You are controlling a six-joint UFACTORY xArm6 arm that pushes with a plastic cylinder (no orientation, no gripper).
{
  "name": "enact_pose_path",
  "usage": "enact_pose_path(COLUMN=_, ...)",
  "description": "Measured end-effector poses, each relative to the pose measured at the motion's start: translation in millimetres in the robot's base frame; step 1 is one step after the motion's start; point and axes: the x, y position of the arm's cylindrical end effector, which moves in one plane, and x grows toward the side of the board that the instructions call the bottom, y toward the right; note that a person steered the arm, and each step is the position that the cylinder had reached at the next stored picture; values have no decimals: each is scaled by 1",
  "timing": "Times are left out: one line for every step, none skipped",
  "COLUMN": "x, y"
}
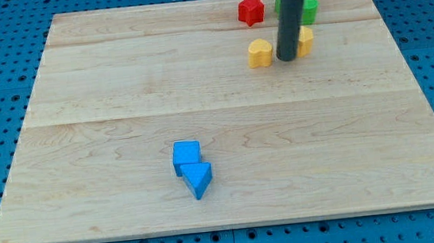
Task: Push the yellow blocks towards the right center of the board
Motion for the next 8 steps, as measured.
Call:
enact_pose_path(x=-10, y=-7)
enact_pose_path(x=21, y=36)
enact_pose_path(x=30, y=106)
enact_pose_path(x=-47, y=107)
enact_pose_path(x=-87, y=75)
enact_pose_path(x=-86, y=22)
enact_pose_path(x=-56, y=5)
enact_pose_path(x=-63, y=5)
